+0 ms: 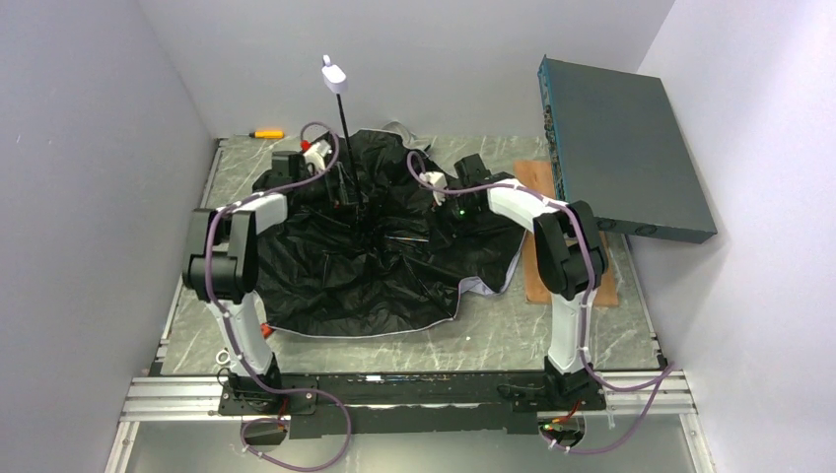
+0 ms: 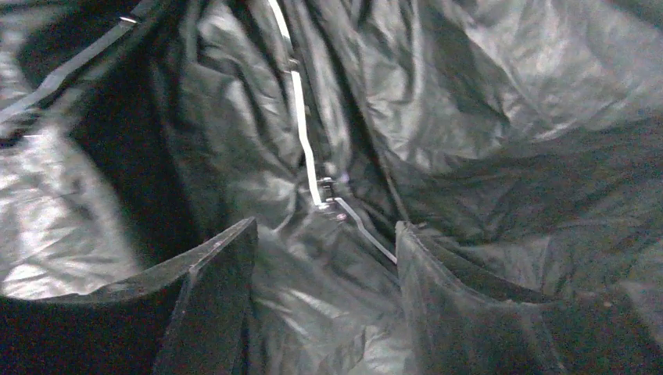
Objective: Open the umbrella
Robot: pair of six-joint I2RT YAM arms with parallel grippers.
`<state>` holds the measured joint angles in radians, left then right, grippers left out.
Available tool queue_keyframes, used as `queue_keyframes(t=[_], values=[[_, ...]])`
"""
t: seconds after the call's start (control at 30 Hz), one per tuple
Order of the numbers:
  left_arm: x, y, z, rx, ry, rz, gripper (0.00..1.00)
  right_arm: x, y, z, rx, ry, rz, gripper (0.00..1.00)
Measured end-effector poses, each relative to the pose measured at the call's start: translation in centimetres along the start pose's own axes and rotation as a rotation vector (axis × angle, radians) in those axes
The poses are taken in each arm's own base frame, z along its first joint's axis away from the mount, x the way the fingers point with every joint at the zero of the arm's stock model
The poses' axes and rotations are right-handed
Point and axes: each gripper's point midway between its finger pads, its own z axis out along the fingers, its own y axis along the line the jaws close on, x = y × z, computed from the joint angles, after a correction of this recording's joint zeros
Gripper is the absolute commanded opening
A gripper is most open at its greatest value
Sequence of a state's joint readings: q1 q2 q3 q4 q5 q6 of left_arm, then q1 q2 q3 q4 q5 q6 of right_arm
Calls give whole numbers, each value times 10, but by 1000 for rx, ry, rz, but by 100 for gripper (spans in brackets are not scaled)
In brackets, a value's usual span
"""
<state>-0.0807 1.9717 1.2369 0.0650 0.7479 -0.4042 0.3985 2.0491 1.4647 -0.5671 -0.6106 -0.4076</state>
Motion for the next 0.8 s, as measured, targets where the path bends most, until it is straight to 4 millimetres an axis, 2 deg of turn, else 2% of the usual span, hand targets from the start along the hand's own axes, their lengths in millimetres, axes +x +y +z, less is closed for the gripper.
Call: queue_keyframes(t=[0.1, 0.2, 0.3, 0.37, 0.4, 0.47, 0.57, 0.67, 0.8], values=[[-28, -9, -31, 8, -101, 34, 93, -24, 14, -19, -13, -72, -16, 77], [-76, -9, -76, -7, -248, 83, 95, -63, 28, -49, -7, -191, -64, 83], [-111, -7, -127, -59, -367, 169, 95, -109, 42, -85, 19, -332, -142, 91], [-119, -15, -145, -74, -397, 233, 96, -136, 51, -107, 31, -407, -192, 99], [-120, -25, -155, -71, -410, 300, 96, -148, 54, -116, 33, -439, -213, 99], [-108, -48, -168, -52, -429, 447, 98, -172, 62, -132, 31, -505, -244, 100], [-66, -73, -175, -12, -425, 620, 96, -198, 75, -146, 9, -584, -258, 100], [-34, -86, -167, 20, -398, 745, 92, -218, 94, -147, -19, -641, -267, 100], [-16, -96, -150, 58, -366, 847, 87, -244, 138, -136, -71, -711, -329, 99]])
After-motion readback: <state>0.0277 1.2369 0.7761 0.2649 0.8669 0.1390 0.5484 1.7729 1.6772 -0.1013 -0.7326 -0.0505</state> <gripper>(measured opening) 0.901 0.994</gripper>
